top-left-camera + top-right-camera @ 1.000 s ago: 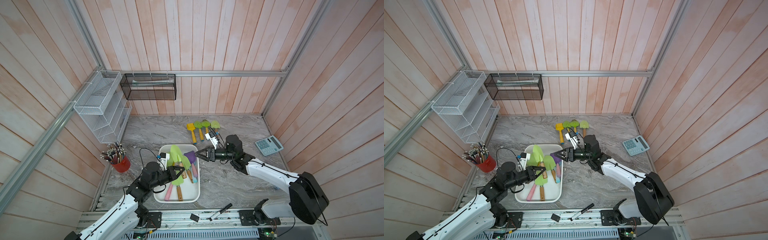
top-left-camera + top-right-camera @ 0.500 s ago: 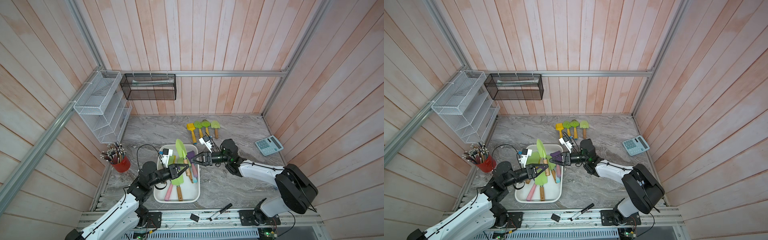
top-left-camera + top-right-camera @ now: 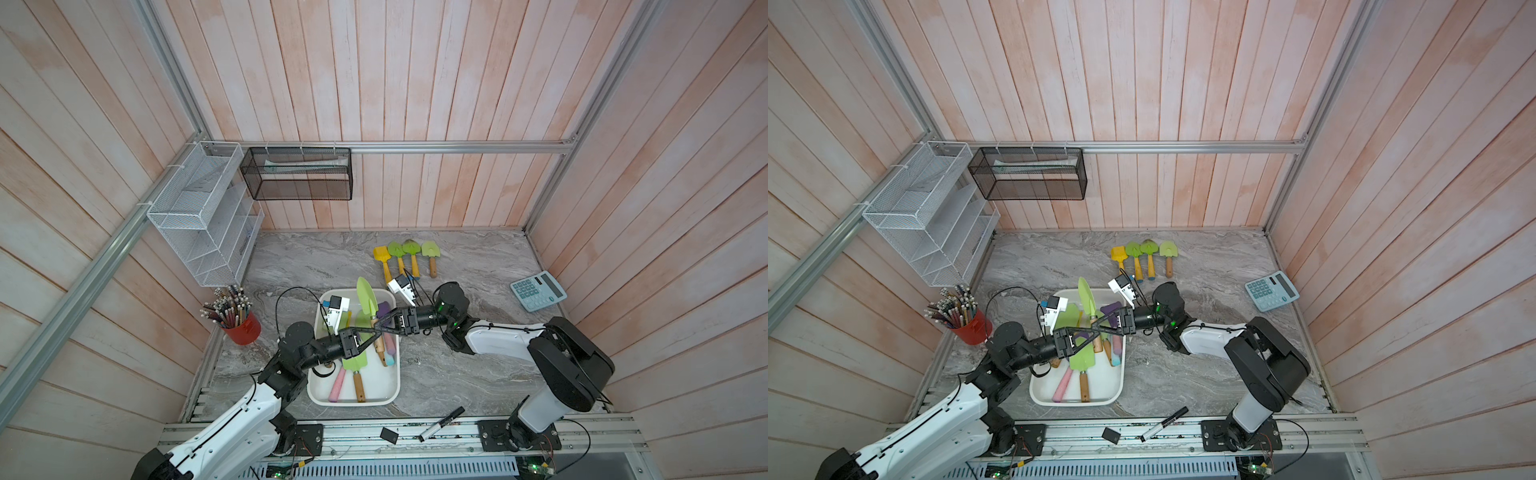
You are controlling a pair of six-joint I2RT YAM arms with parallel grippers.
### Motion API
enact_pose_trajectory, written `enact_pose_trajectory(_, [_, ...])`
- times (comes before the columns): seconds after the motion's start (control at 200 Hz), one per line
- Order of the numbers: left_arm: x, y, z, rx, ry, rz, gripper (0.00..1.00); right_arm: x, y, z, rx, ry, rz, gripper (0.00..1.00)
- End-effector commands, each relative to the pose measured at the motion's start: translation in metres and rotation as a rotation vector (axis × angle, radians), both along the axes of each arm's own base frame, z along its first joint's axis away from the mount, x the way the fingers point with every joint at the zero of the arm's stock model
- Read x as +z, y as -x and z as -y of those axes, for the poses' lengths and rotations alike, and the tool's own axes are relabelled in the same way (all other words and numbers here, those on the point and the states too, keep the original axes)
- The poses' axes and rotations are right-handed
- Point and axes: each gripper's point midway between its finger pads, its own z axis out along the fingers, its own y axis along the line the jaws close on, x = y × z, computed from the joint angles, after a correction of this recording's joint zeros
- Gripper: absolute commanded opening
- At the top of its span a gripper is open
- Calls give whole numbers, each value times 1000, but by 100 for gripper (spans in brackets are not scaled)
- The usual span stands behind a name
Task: Take the shovel out of the storage box
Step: Pick up the shovel from the storage box, then place the shovel at the center of the board.
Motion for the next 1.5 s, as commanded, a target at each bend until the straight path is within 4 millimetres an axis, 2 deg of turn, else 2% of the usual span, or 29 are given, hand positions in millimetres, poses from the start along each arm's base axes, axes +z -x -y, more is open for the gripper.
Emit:
enact_pose_trajectory(0.0, [7, 3, 1, -23, 25, 41, 17, 21, 5, -2, 43, -77, 38, 50])
enact_pose_trajectory(0.31, [3, 4, 2, -34, 30, 34, 17, 30, 6, -5, 64, -116, 28, 38])
enact_pose_trajectory(0.67, [-2, 5, 2, -42, 22, 23, 19, 29, 5, -6, 72, -126, 0, 25])
enact_pose_trajectory(0.745, [-2, 5, 2, -39, 19, 24, 26, 29, 4, -7, 66, -126, -2, 20])
enact_pose_trajectory(0.815, [-3, 4, 2, -35, 11, 24, 44, 28, 1, -7, 56, -122, -5, 19])
enact_pose_trajectory(0.87, [-3, 4, 1, -31, 7, 25, 54, 27, -2, -6, 43, -118, -7, 19])
enact_pose_trajectory(0.945, [-1, 5, 0, -28, 2, 32, 58, 24, -10, -3, 17, -108, -16, 20])
enact_pose_trajectory(1.105, [1, 5, -4, -4, -26, 46, 58, 22, -31, 9, -52, -84, -33, 20])
enact_pose_trajectory(1.24, [-2, 1, -9, 34, -70, 43, 59, 14, -57, 24, -138, -31, -41, 20])
enact_pose_trajectory(1.37, [-17, -7, -16, 92, -163, 1, 58, 7, -85, 43, -230, 20, -52, 21])
enact_pose_trajectory(1.495, [-37, -16, -24, 151, -273, -54, 59, -6, -122, 70, -359, 105, -70, 21])
